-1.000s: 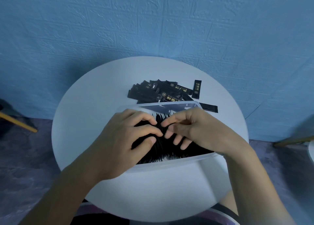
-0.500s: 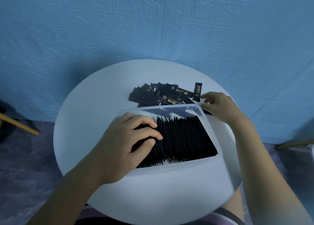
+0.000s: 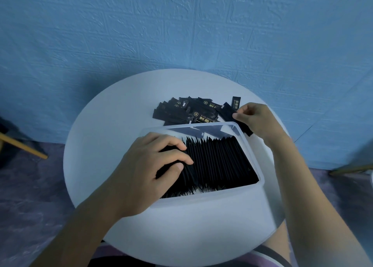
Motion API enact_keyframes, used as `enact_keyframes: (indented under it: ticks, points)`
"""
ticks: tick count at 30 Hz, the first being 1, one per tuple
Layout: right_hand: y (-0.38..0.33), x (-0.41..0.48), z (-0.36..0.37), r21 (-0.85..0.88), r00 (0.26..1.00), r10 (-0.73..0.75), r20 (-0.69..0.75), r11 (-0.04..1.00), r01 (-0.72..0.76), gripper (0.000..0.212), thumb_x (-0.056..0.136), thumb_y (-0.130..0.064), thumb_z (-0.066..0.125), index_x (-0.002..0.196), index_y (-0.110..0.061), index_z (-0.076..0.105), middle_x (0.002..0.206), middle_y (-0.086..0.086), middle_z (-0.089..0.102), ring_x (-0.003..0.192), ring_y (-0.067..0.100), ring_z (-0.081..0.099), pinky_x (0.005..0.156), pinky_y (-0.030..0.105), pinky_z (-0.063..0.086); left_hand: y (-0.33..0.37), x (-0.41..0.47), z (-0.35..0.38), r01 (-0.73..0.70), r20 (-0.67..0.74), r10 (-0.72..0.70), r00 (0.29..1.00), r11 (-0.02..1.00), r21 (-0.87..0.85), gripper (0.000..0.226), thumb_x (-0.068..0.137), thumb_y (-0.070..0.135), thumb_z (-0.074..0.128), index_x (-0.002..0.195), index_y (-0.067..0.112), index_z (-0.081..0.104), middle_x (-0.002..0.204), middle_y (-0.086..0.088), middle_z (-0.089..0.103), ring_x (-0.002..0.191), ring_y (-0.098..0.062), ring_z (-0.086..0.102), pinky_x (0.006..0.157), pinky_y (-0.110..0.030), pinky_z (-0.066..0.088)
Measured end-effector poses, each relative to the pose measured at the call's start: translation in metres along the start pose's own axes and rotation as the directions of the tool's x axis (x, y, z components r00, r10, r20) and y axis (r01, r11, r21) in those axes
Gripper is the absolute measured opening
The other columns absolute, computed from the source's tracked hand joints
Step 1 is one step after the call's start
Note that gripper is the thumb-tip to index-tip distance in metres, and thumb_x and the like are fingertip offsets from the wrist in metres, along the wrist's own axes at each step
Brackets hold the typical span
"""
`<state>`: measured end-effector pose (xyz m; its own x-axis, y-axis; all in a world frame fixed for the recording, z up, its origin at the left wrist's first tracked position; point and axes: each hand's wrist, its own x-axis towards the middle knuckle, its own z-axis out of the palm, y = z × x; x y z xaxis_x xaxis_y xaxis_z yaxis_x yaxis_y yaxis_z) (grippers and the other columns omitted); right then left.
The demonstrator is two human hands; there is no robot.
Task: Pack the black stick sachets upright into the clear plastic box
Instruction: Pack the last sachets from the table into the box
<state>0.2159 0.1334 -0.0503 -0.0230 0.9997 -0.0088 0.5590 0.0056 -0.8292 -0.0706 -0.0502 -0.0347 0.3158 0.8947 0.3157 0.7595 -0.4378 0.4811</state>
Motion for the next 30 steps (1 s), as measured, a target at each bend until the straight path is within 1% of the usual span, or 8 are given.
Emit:
enact_keyframes:
  ticks: [3,8,12,15,17,23,26,30]
  points:
    - [0.000,0.006,0.011,-0.146,0.999,0.031,-0.008,0.989,-0.032,0.014,0.085,-0.025,0.078,0.090,-0.020,0.066,0.078,-0.005,0.063,0.065,0.015,0.056,0.058,0.026,0.042,0.000,0.000,0.000,-0.005,0.003,0.005,1.000,1.000,-0.005,0.029,0.097,0.037,0.045,0.108,0.042,0.071,0.121,0.027,0.056,0.119,-0.003,0.048,0.102,-0.032,0.036]
    - [0.003,0.005,0.013,-0.232,0.997,0.049,0.056,0.972,-0.034,0.022,0.087,-0.023,0.076,0.105,-0.023,0.065,0.087,-0.002,0.065,0.074,0.019,0.060,0.060,0.025,0.045,0.000,0.000,0.000,-0.004,0.000,0.004,1.000,1.000,-0.008,0.030,0.097,0.038,0.044,0.108,0.042,0.071,0.121,0.027,0.056,0.120,-0.003,0.047,0.103,-0.033,0.035]
    - [0.001,0.000,0.008,-0.242,0.990,0.083,0.118,0.969,-0.052,0.018,0.086,-0.026,0.078,0.098,-0.018,0.067,0.087,0.003,0.068,0.072,0.019,0.060,0.060,0.026,0.046,-0.001,-0.001,0.000,-0.003,-0.002,0.002,1.000,1.000,-0.013,0.030,0.097,0.038,0.044,0.108,0.043,0.071,0.121,0.027,0.055,0.120,-0.004,0.048,0.102,-0.033,0.036]
    - [-0.002,-0.007,0.002,-0.233,0.984,0.114,0.139,0.969,-0.080,0.006,0.088,-0.020,0.073,0.086,-0.015,0.069,0.077,0.011,0.068,0.059,0.020,0.056,0.053,0.025,0.045,-0.001,0.000,0.001,-0.003,-0.005,0.003,1.000,1.000,-0.006,0.030,0.097,0.038,0.044,0.108,0.043,0.071,0.121,0.027,0.055,0.120,-0.003,0.047,0.103,-0.031,0.035]
    - [-0.004,-0.012,-0.002,-0.234,0.983,0.113,0.146,0.969,-0.077,0.007,0.088,-0.019,0.073,0.089,-0.012,0.070,0.075,0.008,0.067,0.055,0.017,0.054,0.051,0.023,0.042,-0.001,0.000,0.001,-0.002,-0.010,0.002,1.000,1.000,-0.006,0.030,0.096,0.037,0.044,0.108,0.043,0.071,0.121,0.027,0.056,0.120,-0.003,0.047,0.103,-0.029,0.033]
    - [-0.007,-0.010,0.001,-0.188,0.985,0.065,0.160,0.982,-0.034,0.020,0.084,-0.030,0.080,0.093,-0.015,0.069,0.085,0.003,0.064,0.067,0.017,0.053,0.061,0.027,0.040,-0.001,-0.001,0.001,-0.007,-0.011,0.007,1.000,1.000,-0.016,0.029,0.096,0.037,0.045,0.108,0.043,0.071,0.121,0.027,0.056,0.119,-0.004,0.048,0.102,-0.035,0.038]
    - [-0.004,-0.009,0.005,-0.286,0.988,0.090,0.127,0.957,-0.051,0.029,0.081,-0.040,0.081,0.100,-0.025,0.065,0.087,-0.004,0.063,0.065,0.018,0.057,0.057,0.026,0.043,0.000,0.000,0.001,-0.008,-0.016,0.008,1.000,1.000,-0.016,0.030,0.096,0.037,0.045,0.107,0.042,0.071,0.121,0.027,0.056,0.119,-0.004,0.048,0.102,-0.034,0.037]
    - [-0.003,-0.008,0.006,-0.386,0.986,0.119,0.114,0.920,-0.066,0.032,0.082,-0.040,0.078,0.108,-0.029,0.062,0.096,-0.002,0.066,0.083,0.023,0.062,0.060,0.028,0.047,-0.001,-0.001,0.001,-0.003,-0.013,0.003,1.000,1.000,-0.015,0.030,0.096,0.037,0.044,0.107,0.043,0.071,0.121,0.027,0.056,0.120,-0.003,0.047,0.103,-0.031,0.035]
